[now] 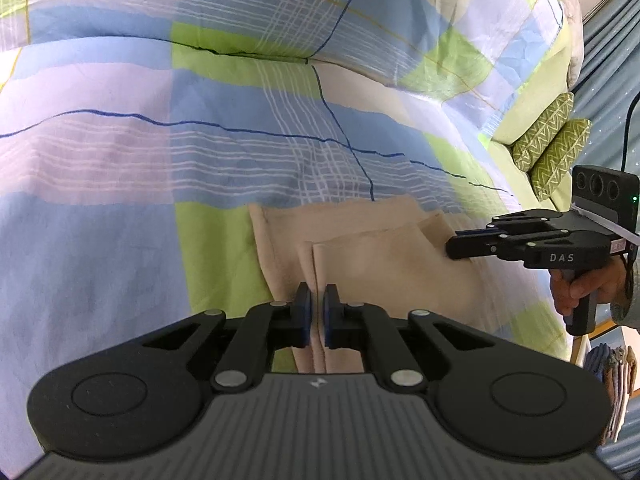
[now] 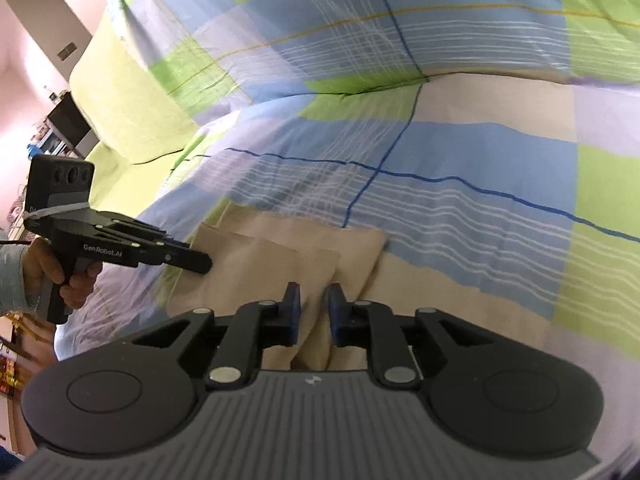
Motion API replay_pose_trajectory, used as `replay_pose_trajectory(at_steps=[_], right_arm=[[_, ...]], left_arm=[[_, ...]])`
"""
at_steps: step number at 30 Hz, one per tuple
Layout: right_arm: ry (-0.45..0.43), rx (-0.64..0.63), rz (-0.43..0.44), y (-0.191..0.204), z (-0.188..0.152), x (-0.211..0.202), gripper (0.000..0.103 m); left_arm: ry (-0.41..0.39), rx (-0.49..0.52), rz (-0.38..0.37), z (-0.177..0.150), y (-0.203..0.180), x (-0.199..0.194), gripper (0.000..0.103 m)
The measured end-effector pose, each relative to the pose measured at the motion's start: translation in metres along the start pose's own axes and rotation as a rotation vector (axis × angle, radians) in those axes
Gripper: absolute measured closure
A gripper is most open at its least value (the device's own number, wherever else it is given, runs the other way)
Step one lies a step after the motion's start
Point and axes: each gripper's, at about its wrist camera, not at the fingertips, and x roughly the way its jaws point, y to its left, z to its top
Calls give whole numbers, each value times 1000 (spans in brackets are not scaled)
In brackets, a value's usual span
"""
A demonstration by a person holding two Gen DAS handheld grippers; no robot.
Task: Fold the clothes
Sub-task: 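Lower the folded end onto the cloth and open both grippers, then press the folded beige cloth flat with both open grippers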
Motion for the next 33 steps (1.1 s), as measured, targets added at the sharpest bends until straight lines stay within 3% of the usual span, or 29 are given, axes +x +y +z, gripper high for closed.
replay_pose_trajectory(at_steps=[6,9,15,18,19,20,22,23,24,26,30,33], right_arm=[[-72,11,-36,-1,9,-10,100],[-97,49,-57,-7,13,-11,100],[-48,55,-90,-13,10,6,100],[-41,62,-123,-15,8,11,99],[-38,64,-137,-15,8,12,87],[-27,74,-207,-15,9,15,77],[-40,77,-266,-12,11,14,79],[-53,70,-378,-5,15,10,79],[-63,61,-444,0,16,6,77],[-114,51,-471,11,17,-6,77],[-120,15,-335,39,14,-2,78],[-84,-37,-304,54,10,16,78]], left_arm=[[-96,19,11,13,-3,-12,100],[-79,8,22,17,3,-2,100],[-57,-12,27,13,11,7,99],[-61,-32,69,12,13,5,89],[-66,-41,97,12,14,2,83],[-76,-67,145,12,17,-4,79],[-99,-112,201,12,20,-16,85],[-122,-131,226,13,20,-26,85],[-132,-128,214,14,15,-33,85],[-122,-84,151,16,-2,-35,85],[-67,80,91,13,-42,-7,84],[-84,63,103,11,-40,14,84]])
